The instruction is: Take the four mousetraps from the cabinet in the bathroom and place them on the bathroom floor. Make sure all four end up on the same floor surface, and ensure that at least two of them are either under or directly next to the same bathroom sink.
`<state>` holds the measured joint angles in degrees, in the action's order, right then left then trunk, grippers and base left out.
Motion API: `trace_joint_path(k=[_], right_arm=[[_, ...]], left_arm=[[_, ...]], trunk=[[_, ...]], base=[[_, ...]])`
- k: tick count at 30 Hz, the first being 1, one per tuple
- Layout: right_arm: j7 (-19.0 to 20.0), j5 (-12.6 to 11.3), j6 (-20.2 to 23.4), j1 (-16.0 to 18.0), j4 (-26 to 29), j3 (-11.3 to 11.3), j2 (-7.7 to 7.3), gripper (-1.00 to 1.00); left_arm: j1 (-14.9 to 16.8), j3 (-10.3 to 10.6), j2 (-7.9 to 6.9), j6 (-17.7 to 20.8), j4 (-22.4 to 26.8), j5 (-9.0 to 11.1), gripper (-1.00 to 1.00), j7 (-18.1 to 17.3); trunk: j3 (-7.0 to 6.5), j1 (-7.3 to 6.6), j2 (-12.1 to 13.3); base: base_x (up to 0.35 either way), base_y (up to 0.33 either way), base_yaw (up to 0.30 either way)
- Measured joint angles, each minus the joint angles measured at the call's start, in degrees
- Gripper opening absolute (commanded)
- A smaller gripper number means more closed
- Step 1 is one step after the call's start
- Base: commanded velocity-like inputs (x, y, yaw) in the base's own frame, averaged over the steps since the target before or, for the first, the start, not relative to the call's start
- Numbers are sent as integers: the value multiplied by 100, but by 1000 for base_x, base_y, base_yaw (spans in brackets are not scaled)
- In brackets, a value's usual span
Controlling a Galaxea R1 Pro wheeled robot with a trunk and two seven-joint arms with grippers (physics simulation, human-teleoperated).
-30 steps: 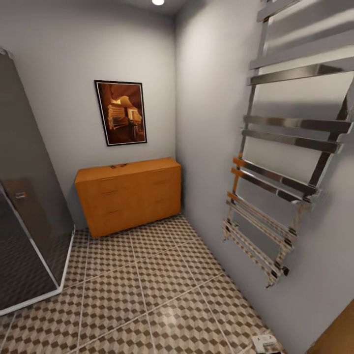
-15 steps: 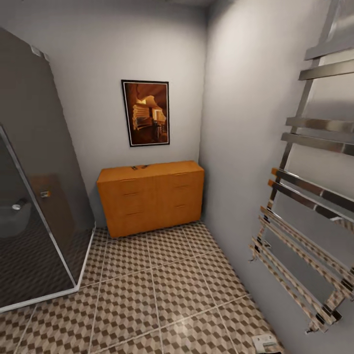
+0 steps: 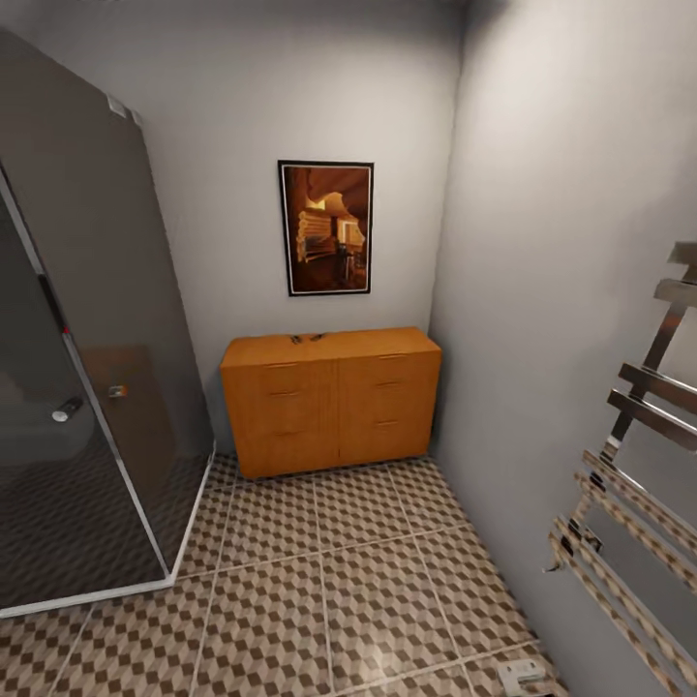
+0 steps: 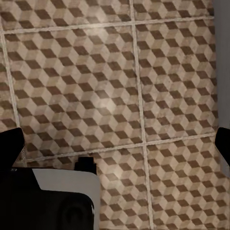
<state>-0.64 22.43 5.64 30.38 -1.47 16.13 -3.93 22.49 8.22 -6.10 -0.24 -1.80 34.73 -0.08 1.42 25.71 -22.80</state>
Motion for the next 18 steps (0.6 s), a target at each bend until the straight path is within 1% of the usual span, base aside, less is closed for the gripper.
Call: trace_joint_path(k=[18], right_arm=[[6,0,0,-10,0,0,0,100]], left_arm=[[4,0,1,0,0,0,100,0]], trunk=[[-134,2,-9]], base=[[342,0,122]])
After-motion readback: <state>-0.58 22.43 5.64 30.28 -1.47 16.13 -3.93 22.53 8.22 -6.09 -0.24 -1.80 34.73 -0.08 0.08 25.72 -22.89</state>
